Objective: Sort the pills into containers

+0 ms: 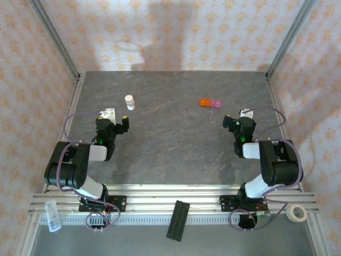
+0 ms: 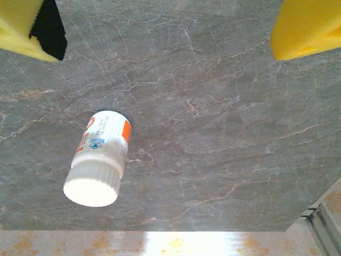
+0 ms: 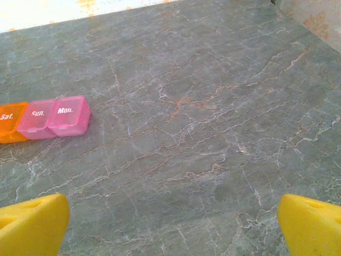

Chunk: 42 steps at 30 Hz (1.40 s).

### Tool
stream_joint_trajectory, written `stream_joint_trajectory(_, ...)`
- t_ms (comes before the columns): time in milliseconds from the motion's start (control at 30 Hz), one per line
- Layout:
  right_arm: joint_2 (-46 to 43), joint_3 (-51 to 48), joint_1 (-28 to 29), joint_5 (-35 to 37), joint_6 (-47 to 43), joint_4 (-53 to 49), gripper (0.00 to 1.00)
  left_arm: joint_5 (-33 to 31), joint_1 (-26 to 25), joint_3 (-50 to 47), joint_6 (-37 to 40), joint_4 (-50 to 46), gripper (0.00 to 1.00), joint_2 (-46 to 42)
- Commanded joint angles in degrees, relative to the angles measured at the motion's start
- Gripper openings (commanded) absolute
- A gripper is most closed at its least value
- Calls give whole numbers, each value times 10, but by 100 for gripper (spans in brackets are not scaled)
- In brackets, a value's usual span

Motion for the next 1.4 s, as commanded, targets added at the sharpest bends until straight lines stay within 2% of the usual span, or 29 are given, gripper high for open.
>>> stream_joint_trajectory(0, -7, 4, -4, -1, -9, 1, 100, -16, 3, 7, -1, 2, 100, 2)
stream_joint_trajectory(1167, -8, 3, -5, -2, -9, 2, 100, -8, 3, 3, 3, 7, 100, 0)
stream_joint_trajectory(1267, -40, 30, -5, -9, -13, -72, 100, -17, 1, -4, 1, 8, 100, -17)
stream_joint_trajectory(1367, -71, 98, -5, -1, 6, -222, 100, -27, 0, 8, -1, -38, 100, -45)
